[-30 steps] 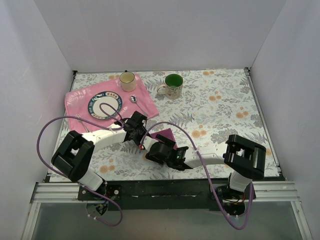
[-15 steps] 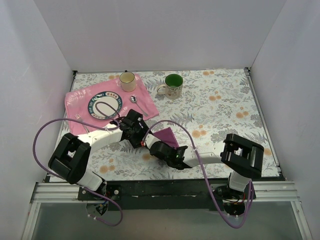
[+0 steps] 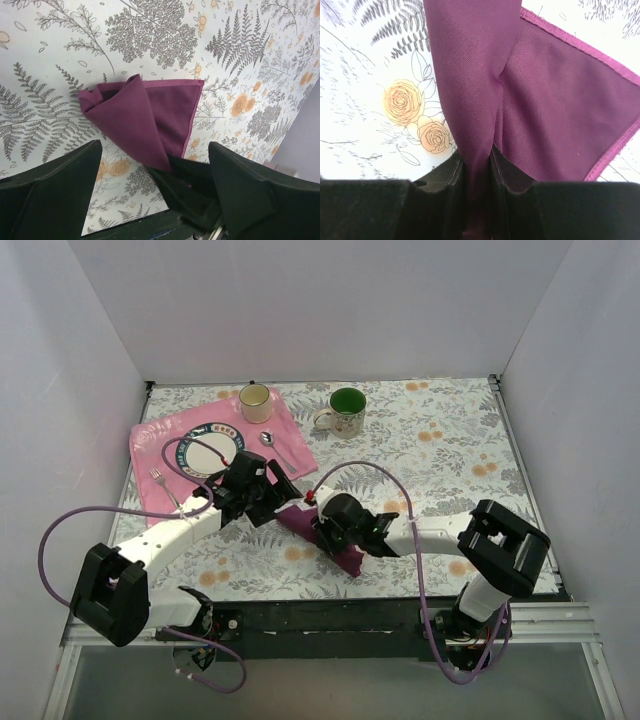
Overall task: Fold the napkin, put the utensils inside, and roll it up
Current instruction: Roll the napkin with the utensil
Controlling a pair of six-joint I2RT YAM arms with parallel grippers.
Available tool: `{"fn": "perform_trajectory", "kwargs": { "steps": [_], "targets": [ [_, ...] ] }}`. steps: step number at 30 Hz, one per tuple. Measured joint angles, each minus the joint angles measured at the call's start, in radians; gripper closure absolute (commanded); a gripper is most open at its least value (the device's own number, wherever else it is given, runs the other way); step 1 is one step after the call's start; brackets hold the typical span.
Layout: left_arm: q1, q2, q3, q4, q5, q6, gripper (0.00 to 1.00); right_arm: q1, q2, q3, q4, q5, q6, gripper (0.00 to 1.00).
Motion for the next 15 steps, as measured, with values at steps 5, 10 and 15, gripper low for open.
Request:
{"fn": "perform_trajectory", "kwargs": {
  "steps": [5, 10, 15],
  "targets": [
    [0.0, -0.019, -0.009, -0.046, 0.026, -0.022, 0.1, -0.127, 0.006, -0.035, 0.074, -0.229, 0.096, 0.78],
    [-0.04, -0.002, -0.024, -0.064, 0.052, -0.066, 0.09, -0.236, 0.071, -0.056, 0.195, -0.461, 0.192, 0.78],
    [-0.106, 0.078, -0.024, -0.015, 0.064, -0.103, 0.09, -0.323, 0.165, -0.101, 0.398, -0.671, 0.315, 0.78]
  ]
}}
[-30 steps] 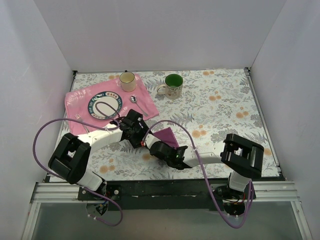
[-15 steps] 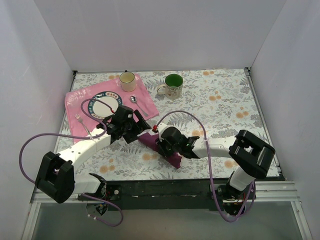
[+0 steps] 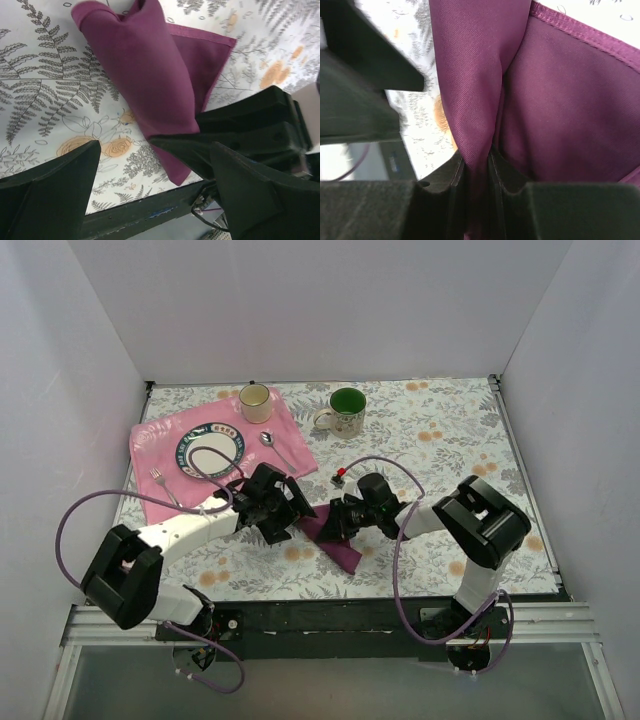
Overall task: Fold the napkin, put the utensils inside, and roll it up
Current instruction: Roll the napkin with the utensil
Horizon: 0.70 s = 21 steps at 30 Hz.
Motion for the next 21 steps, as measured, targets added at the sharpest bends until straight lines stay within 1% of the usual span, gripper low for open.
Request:
{"fn": "perform_trajectory", "kwargs": {
  "steps": [3, 6, 8, 9, 11, 12, 15, 16, 20, 21],
  "targets": [
    [-0.014, 0.078, 0.001, 0.031, 0.006, -0.017, 0.11, -0.037, 0.058, -0.026, 0.12, -0.101, 0.076, 0.76],
    [-0.021, 0.146, 0.005, 0.037, 0.001, -0.032, 0.15, -0.053, 0.098, -0.036, 0.193, -0.17, 0.126, 0.73],
    [-0.023, 0.16, 0.016, 0.042, -0.005, -0.042, 0.19, -0.059, 0.116, -0.038, 0.217, -0.202, 0.146, 0.72],
    [-0.024, 0.166, 0.02, 0.045, -0.014, -0.043, 0.25, -0.062, 0.124, -0.039, 0.227, -0.218, 0.154, 0.7],
    [-0.025, 0.178, 0.027, 0.055, -0.028, -0.045, 0.29, -0.067, 0.134, -0.039, 0.235, -0.242, 0.166, 0.69],
    [-0.026, 0.182, 0.028, 0.058, -0.037, -0.046, 0.36, -0.07, 0.136, -0.039, 0.234, -0.251, 0.17, 0.67],
    [-0.028, 0.186, 0.029, 0.064, -0.079, -0.039, 0.43, -0.077, 0.136, -0.027, 0.198, -0.277, 0.158, 0.63],
    [-0.029, 0.188, 0.029, 0.065, -0.094, -0.034, 0.46, -0.078, 0.136, -0.016, 0.176, -0.285, 0.149, 0.62],
    [-0.03, 0.188, 0.024, 0.077, -0.138, -0.011, 0.53, -0.079, 0.127, 0.047, 0.029, -0.311, 0.076, 0.53],
    [-0.03, 0.188, 0.022, 0.081, -0.145, -0.003, 0.55, -0.078, 0.12, 0.066, -0.023, -0.312, 0.047, 0.48]
  ]
}}
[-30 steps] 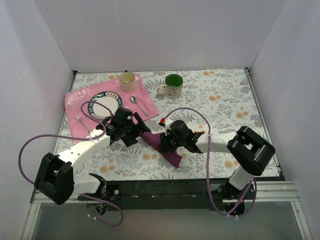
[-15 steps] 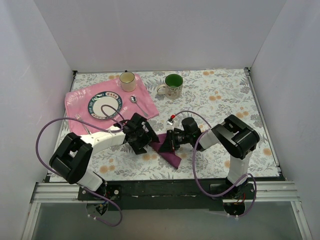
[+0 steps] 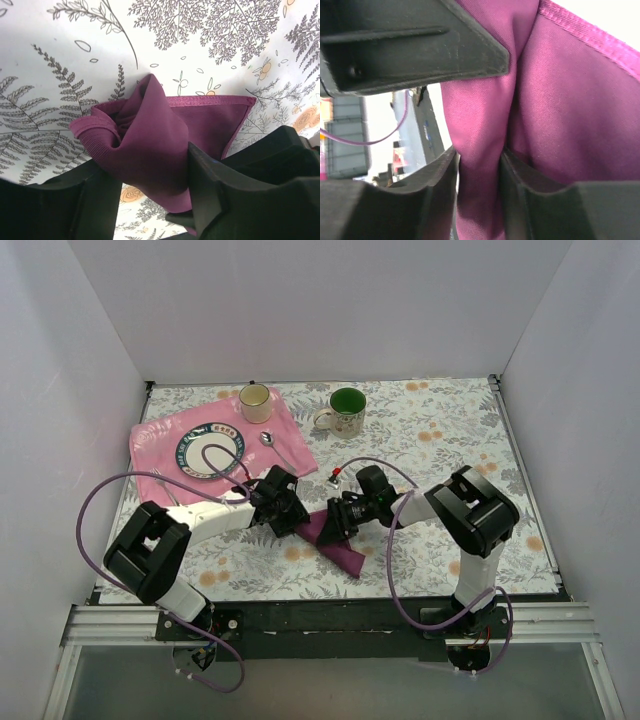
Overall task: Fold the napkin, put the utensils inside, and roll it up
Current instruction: Roll the napkin with the utensil
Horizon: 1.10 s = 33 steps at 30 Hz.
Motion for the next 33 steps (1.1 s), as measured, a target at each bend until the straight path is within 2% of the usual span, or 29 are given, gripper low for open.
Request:
{"fn": "perform_trajectory", "kwargs": {
  "steps": [2, 6, 11, 16, 21, 25, 33],
  "targets": [
    [0.0, 0.002, -0.003, 0.009, -0.006, 0.008, 0.59, 0.003, -0.017, 0.036, -0.097, 0.01, -0.053, 0.43],
    [0.0, 0.016, -0.004, 0.041, -0.004, 0.025, 0.6, 0.006, -0.082, 0.109, -0.325, 0.091, -0.182, 0.31],
    [0.0, 0.029, -0.004, 0.081, 0.003, 0.039, 0.6, 0.006, -0.172, 0.175, -0.58, 0.282, -0.319, 0.26],
    [0.007, 0.04, -0.002, 0.106, 0.032, 0.055, 0.6, 0.013, -0.256, 0.19, -0.735, 0.453, -0.414, 0.2],
    [0.021, 0.055, 0.006, 0.117, 0.069, 0.079, 0.61, 0.133, -0.389, 0.159, -0.751, 0.672, -0.487, 0.16],
    [0.039, 0.069, 0.013, 0.129, 0.113, 0.097, 0.61, 0.306, -0.466, 0.092, -0.678, 0.881, -0.539, 0.15],
    [0.059, 0.075, 0.013, 0.135, 0.161, 0.126, 0.61, 0.501, -0.353, 0.075, -0.573, 1.233, -0.652, 0.15]
  ]
}}
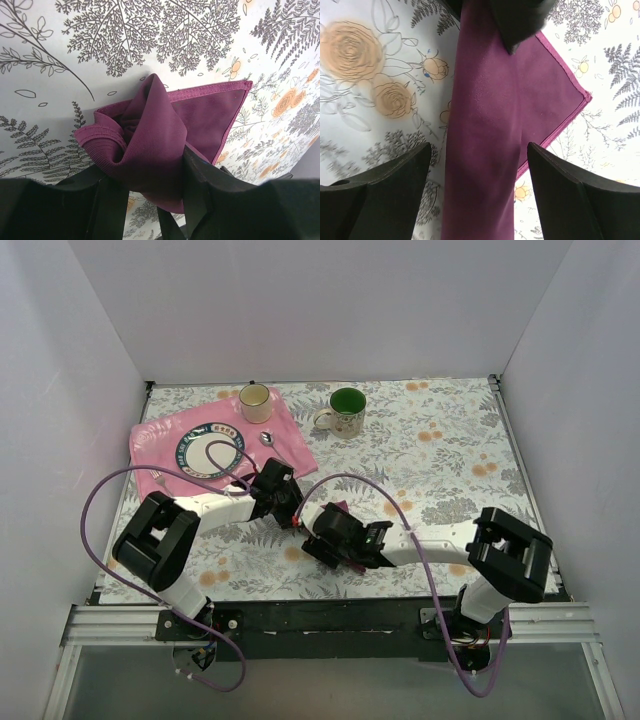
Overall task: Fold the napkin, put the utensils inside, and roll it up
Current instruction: Roll the napkin with the utensil
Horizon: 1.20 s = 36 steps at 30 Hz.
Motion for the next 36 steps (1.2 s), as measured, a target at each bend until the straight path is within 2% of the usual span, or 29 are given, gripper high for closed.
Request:
{"fn": "perform_trajectory", "kwargs": {
  "steps": [7, 9, 10, 11, 12, 13, 14, 15, 16, 23, 28, 36],
  "targets": [
    [0.009, 0.005, 0.001, 0.003, 0.024, 0.013, 0.61, 0.043, 0.097, 0.016, 0.122, 0.161, -0.059, 0.24],
    [0.011, 0.006, 0.002, 0.002, 0.031, 0.019, 0.6, 0.043, 0.109, 0.016, 0.14, 0.186, -0.058, 0.35],
    [0.012, 0.006, 0.003, 0.002, 0.033, 0.023, 0.56, 0.043, 0.114, 0.017, 0.146, 0.195, -0.057, 0.39],
    [0.013, 0.007, 0.003, 0.001, 0.035, 0.028, 0.53, 0.043, 0.12, 0.017, 0.148, 0.202, -0.05, 0.52],
    [0.014, 0.007, 0.005, 0.002, 0.04, 0.032, 0.49, 0.043, 0.124, 0.02, 0.147, 0.202, -0.04, 0.58],
    [0.014, 0.007, 0.008, 0.002, 0.044, 0.037, 0.36, 0.044, 0.127, 0.021, 0.145, 0.198, -0.029, 0.61],
    [0.015, 0.007, 0.01, 0.005, 0.049, 0.043, 0.32, 0.043, 0.13, 0.021, 0.138, 0.193, -0.018, 0.67],
    [0.015, 0.007, 0.012, 0.011, 0.057, 0.047, 0.29, 0.043, 0.131, 0.021, 0.131, 0.19, 0.0, 0.69],
    [0.015, 0.004, 0.018, 0.016, 0.061, 0.058, 0.23, 0.043, 0.131, 0.021, 0.125, 0.182, 0.021, 0.7],
    [0.015, -0.023, 0.013, 0.019, 0.069, 0.091, 0.05, 0.015, 0.122, 0.037, 0.089, 0.094, 0.17, 0.72],
    [0.016, -0.103, -0.033, -0.04, 0.043, 0.102, 0.05, -0.055, 0.093, 0.011, 0.116, -0.11, 0.29, 0.72],
    [0.017, -0.264, -0.068, -0.095, -0.014, 0.068, 0.06, -0.264, 0.063, -0.074, 0.242, -0.488, 0.422, 0.72]
  ]
}}
